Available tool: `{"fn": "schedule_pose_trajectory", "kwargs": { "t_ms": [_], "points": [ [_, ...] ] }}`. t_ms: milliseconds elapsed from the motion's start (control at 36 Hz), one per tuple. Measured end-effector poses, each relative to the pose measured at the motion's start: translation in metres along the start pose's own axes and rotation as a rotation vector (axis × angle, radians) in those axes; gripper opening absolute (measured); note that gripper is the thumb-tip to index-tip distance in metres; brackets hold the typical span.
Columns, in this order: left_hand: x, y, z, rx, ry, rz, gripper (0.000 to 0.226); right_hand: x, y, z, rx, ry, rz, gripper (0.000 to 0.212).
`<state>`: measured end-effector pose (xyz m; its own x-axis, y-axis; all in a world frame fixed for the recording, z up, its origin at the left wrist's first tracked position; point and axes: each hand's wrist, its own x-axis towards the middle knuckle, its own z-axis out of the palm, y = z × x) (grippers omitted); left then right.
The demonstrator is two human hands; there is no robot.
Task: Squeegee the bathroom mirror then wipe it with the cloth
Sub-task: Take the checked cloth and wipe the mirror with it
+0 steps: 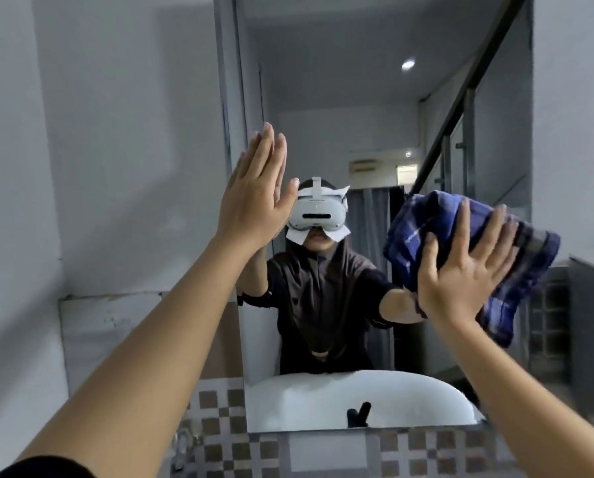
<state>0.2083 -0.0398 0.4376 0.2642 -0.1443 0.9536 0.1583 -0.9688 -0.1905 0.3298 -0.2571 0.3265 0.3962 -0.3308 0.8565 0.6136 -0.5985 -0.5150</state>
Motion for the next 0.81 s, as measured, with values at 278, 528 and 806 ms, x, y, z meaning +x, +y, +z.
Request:
{"fn": "schedule_pose_trajectory", "kwargs": {
  "t_ms": [278,528,806],
  "points": [
    [-0.027,-0.005,-0.007,-0.04,-0.061,0.044,0.06,-0.131,-0.085,0.032,0.13,-0.168,-0.057,0.06],
    [-0.054,0.003,0.0,-0.113,-0.061,0.032,0.057,-0.158,-0.066,0.031,0.105,-0.378,-0.764,0.05],
    [-0.069,0.014,0.027,-0.072,-0.005,-0.079,0.054,-0.127,0.072,-0.008,-0.043,-0.251,-0.075,0.065]
  ]
}}
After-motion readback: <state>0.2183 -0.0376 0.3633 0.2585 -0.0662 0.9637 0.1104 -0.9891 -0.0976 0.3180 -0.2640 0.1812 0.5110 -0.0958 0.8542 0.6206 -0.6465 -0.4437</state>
